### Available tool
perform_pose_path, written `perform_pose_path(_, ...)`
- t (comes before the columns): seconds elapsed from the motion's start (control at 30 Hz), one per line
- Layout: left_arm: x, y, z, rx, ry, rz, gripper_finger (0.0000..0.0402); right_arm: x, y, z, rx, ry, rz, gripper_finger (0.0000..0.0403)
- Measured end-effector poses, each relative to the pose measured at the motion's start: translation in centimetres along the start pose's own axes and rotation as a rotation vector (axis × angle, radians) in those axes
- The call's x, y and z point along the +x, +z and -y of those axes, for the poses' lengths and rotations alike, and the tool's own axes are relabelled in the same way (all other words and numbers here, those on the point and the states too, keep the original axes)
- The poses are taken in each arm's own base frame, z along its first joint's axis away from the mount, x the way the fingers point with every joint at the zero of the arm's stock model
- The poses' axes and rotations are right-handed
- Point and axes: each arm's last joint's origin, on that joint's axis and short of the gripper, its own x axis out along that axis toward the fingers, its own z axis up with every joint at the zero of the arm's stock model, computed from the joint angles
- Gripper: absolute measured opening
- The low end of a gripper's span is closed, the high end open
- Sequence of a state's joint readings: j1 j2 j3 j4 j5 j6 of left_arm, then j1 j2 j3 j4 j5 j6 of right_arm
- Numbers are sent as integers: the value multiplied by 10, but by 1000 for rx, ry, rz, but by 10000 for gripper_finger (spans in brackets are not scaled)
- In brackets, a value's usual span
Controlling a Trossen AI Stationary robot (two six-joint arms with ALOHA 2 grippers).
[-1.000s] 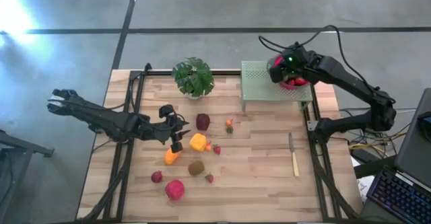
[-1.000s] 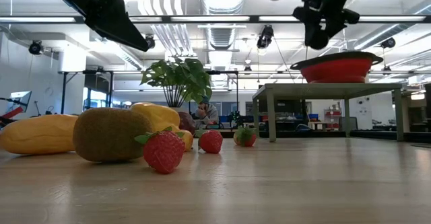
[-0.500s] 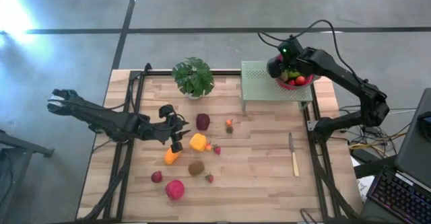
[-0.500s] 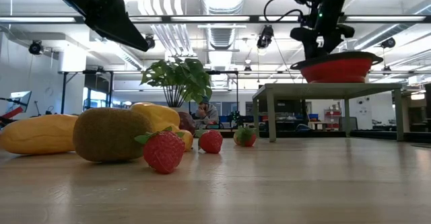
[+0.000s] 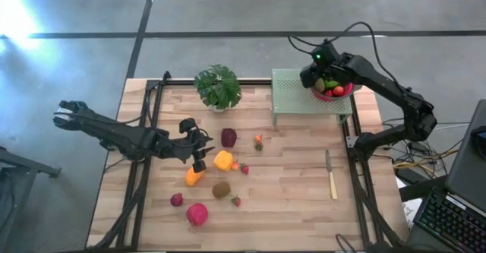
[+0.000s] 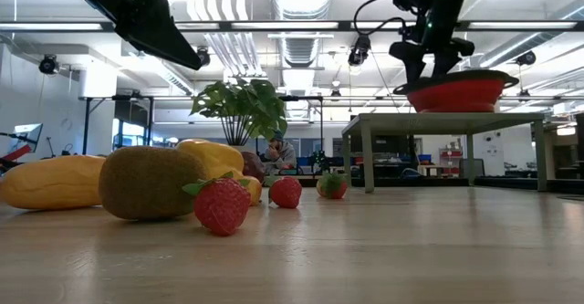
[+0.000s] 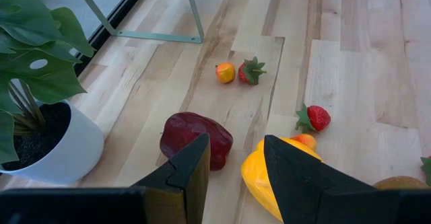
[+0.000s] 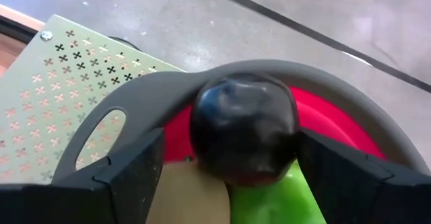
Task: Pick & Place Fruit
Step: Put the black plum into the red strainer bowl on the shelf, then put the red pomegranate into the red strainer bowl on the shelf
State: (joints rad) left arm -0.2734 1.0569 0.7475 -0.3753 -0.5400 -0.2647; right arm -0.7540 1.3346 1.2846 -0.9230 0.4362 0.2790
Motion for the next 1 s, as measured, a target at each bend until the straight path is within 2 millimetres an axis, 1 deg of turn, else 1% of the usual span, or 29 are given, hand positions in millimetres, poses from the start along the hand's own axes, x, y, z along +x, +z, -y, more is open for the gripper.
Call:
perform_pose_path(0.13,0,0,0,0,0,0,147,-8,0,4,7,6,20,331)
perform_pose_path(0.37,0,0,0,0,0,0,147,-32,8,11,23,50,41,341)
perform_pose_path(0.53,0,0,0,0,0,0,147,-49,8,9,-1,100,25,340)
perform_pose_path(0.67,0,0,0,-1,0,0,147,-61,7,2,-41,135,24,323)
perform_pose_path(0.83,0,0,0,0,0,0,147,-76,3,-11,-105,183,27,291)
perform_pose_path(1.0,0,0,0,0,0,0,147,-90,-10,-27,-165,244,13,246)
